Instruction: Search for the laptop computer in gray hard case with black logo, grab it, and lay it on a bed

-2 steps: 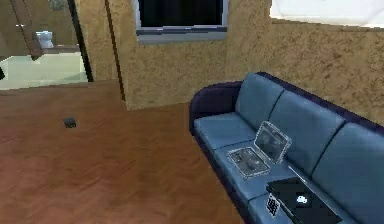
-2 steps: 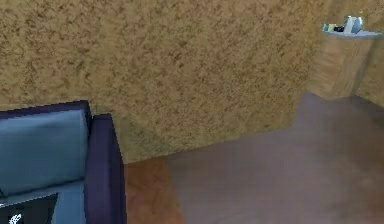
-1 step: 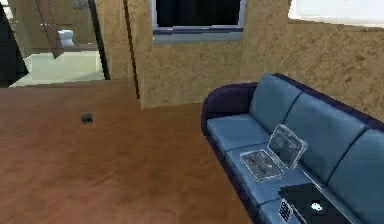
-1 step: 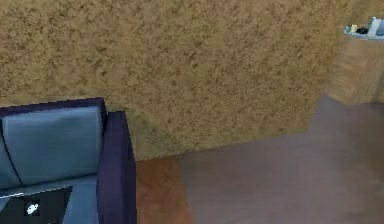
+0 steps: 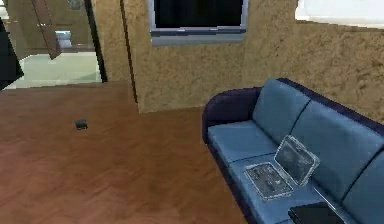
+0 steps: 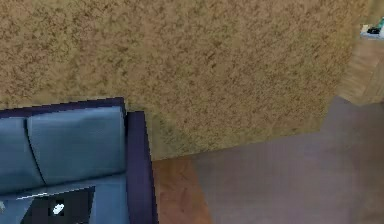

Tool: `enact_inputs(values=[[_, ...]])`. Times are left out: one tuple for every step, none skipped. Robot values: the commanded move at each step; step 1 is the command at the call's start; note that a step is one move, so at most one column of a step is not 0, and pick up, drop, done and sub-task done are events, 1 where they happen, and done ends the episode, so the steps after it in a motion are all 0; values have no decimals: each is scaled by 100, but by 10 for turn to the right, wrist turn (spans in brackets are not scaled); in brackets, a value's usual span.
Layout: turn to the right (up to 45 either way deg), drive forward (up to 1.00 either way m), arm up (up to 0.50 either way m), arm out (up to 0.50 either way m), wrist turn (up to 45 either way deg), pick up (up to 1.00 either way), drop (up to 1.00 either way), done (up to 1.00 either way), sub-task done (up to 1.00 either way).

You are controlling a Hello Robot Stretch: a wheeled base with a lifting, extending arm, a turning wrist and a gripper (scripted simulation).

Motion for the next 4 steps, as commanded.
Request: enact_inputs(values=[[-450, 0, 0, 0, 0, 0, 0, 0, 0], [-150, 0, 0, 0, 0, 0, 0, 0, 0], [450, 0, 0, 0, 0, 0, 0, 0, 0], [90, 0, 0, 0, 0, 0, 0, 0, 0]])
